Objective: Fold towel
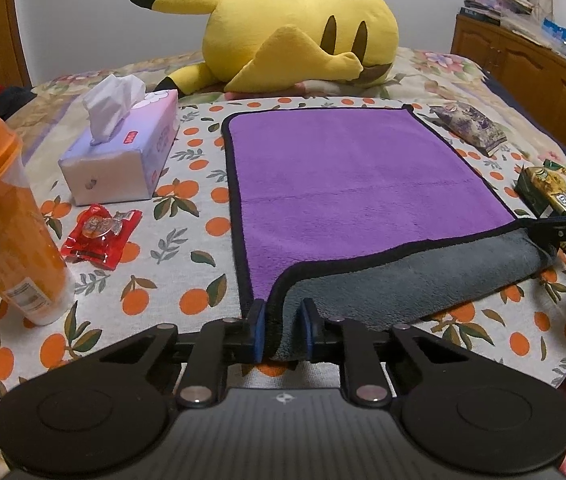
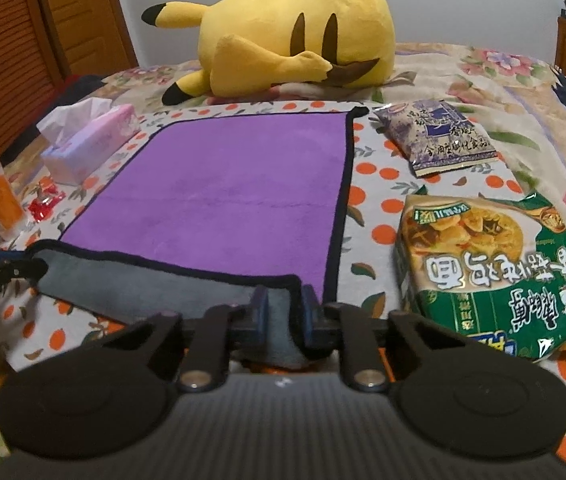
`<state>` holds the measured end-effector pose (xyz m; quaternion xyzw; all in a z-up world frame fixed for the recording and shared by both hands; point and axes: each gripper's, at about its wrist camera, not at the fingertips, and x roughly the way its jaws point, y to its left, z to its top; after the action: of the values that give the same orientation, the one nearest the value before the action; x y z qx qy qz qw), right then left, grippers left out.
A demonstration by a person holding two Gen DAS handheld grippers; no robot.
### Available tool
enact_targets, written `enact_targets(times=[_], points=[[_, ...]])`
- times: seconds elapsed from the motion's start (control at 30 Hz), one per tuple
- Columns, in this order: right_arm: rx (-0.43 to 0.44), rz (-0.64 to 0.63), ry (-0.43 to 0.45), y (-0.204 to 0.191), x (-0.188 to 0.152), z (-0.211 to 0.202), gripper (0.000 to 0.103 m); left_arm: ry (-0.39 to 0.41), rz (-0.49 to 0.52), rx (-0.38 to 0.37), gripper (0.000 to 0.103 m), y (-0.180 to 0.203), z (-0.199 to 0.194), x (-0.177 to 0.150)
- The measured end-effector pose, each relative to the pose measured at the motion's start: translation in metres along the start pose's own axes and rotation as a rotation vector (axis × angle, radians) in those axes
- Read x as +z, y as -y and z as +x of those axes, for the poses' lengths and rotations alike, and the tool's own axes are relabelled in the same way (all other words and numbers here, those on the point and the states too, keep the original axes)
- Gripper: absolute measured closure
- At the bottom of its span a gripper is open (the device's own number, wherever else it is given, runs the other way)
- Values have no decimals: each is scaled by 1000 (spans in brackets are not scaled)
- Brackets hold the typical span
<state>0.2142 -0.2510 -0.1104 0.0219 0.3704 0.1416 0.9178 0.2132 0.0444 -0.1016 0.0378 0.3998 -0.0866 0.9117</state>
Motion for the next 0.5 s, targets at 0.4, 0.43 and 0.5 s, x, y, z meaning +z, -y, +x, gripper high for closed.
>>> enact_targets(times=[0.4, 0.43, 0.5], points=[[-6, -39, 38, -1, 2, -4, 100, 51, 1, -38, 97, 4, -12, 5], [-8, -37, 46, 0, 3, -6, 100, 60, 1, -39, 97, 4, -14, 6], [-7, -32, 63, 1, 4, -8, 100, 74, 2, -44, 97, 5, -18, 8]])
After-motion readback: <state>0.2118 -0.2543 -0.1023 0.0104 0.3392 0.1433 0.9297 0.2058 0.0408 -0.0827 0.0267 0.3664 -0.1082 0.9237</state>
